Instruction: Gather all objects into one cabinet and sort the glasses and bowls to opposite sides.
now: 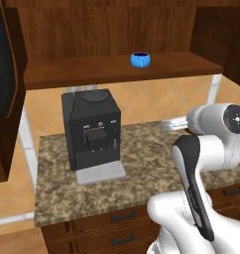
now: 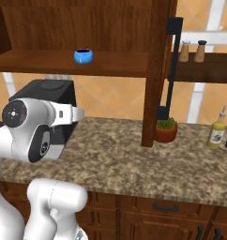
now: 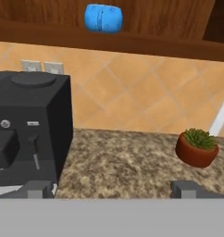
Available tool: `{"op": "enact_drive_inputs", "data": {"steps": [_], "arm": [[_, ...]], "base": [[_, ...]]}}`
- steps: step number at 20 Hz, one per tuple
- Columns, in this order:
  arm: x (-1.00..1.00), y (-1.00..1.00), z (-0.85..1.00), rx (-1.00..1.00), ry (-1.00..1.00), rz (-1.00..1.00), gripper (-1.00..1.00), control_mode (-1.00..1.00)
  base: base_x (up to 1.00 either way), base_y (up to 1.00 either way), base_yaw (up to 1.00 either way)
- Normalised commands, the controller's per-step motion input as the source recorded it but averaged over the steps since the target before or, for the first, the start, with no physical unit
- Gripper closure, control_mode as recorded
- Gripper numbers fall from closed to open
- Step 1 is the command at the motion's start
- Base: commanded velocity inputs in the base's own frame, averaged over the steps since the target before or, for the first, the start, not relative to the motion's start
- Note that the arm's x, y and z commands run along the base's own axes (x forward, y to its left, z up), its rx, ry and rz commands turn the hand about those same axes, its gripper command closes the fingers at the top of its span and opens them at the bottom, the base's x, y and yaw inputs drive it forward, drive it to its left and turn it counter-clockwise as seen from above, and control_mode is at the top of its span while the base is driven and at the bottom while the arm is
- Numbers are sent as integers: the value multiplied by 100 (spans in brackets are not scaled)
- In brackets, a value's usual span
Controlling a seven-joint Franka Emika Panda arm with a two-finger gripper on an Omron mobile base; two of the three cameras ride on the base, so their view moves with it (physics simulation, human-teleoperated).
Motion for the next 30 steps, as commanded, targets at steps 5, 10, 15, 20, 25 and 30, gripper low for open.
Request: {"op": "enact_drive_inputs", "data": {"steps": [5,10,15,20,25,30], "arm": [[0,0,53,-1,-2,-1,-100,-100],[-19,-5,98,-2,-8,1,-100,-100],[2,1,73,-2,-11,3,-100,-100],[62,12,7,-12,0,-1,-100,-100],[11,-10,17,-3,-8,0,-100,-100],[0,3,30,0,-4,0,-100,-100]], "base": [[0,0,0],[0,0,0],[0,0,0],[0,0,0],[0,0,0],[0,0,0]]}}
